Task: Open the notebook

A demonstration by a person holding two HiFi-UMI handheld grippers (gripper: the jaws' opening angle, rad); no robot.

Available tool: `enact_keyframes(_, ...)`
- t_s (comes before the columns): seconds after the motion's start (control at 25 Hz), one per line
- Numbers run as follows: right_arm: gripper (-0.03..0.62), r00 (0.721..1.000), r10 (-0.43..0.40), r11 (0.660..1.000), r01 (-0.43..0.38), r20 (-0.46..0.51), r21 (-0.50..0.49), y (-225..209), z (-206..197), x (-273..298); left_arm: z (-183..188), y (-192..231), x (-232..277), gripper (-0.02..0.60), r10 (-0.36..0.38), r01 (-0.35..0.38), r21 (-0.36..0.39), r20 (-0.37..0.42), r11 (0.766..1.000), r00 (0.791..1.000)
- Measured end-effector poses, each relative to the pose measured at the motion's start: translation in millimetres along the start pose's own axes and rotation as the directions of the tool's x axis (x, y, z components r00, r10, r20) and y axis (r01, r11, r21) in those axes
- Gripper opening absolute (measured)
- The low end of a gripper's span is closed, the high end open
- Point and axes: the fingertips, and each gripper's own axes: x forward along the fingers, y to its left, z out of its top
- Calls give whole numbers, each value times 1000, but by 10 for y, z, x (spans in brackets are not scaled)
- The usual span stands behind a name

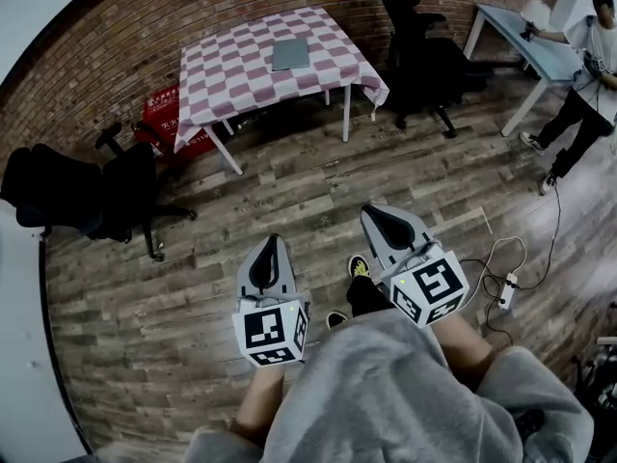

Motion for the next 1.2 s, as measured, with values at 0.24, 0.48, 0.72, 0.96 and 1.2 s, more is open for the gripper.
enact_keyframes(0.24,28,1000,9,1000,-9,6,-4,-17,-14,177,-1,100,110,11,4,-4,8,5,1000,1000)
enact_keyframes(0.48,28,1000,24,1000,-24,11,-4,-82,-42,435,-43,226,304,11,10,-10,8,-6,1000,1000)
enact_keyframes(0.72,28,999,36,999,-36,-12,-3,-264,-78,814,-35,397,674,11,22,-22,-1,-27,1000,999)
enact_keyframes(0.96,28,999,37,999,-37,-28,6,-588,-44,1229,-3,497,1180,11,9,-9,-8,-56,1000,998)
enact_keyframes(1.2,28,999,31,1000,-30,-35,8,-990,10,1655,79,561,1717,11,1,-2,-15,-69,1000,998)
